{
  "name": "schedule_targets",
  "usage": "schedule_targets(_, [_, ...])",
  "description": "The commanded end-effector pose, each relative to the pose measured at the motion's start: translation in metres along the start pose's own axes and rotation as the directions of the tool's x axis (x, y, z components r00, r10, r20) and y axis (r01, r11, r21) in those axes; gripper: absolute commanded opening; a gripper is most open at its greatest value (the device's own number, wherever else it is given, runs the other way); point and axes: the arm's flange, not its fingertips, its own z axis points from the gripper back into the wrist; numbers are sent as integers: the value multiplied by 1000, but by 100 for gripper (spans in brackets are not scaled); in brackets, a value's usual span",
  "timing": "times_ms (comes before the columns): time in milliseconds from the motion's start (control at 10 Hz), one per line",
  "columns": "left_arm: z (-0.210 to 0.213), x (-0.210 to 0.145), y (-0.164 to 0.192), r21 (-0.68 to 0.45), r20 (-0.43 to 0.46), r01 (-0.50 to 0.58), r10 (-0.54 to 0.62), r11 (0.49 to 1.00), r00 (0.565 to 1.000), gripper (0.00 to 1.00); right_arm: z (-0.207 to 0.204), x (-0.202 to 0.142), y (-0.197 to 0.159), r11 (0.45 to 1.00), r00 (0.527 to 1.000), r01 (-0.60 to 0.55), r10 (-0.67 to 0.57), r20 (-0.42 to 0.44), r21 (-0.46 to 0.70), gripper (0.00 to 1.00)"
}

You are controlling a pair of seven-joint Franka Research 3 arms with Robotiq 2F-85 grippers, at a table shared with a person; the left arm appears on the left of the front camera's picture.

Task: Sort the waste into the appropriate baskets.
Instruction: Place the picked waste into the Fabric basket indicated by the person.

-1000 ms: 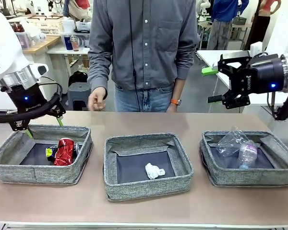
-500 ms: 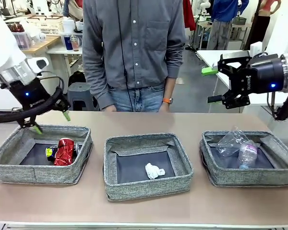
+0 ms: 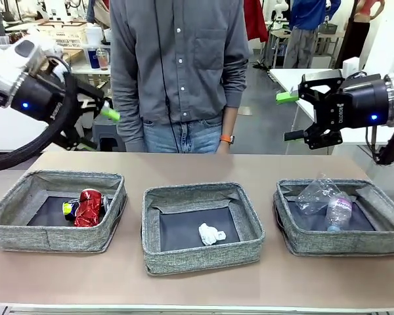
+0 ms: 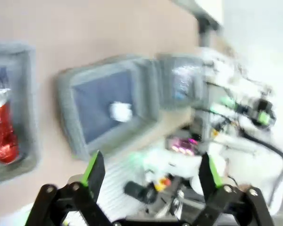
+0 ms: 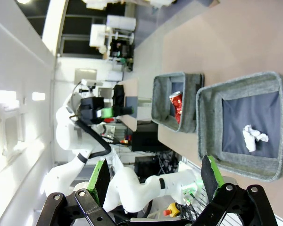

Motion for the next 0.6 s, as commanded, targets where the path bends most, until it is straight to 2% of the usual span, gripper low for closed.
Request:
schedule_targets(0, [0, 1, 21, -319, -166, 72, -131, 945, 977, 100, -3, 1, -1, 999, 1000, -17, 17, 11, 30, 100])
schedule_targets(300, [0, 6, 21, -418, -174, 96, -184, 904, 967, 100, -3, 1, -1, 999, 1000, -17, 17, 11, 30, 100])
schedule_targets(400, [1, 6, 25, -448, -192, 83, -186, 890, 964, 100, -3, 1, -1, 999, 1000, -17, 17, 11, 30, 100])
schedule_targets(500, [0, 9, 30, -478, -246, 35, -172, 878, 954, 100, -3, 1, -1, 999, 1000, -17, 17, 11, 30, 100])
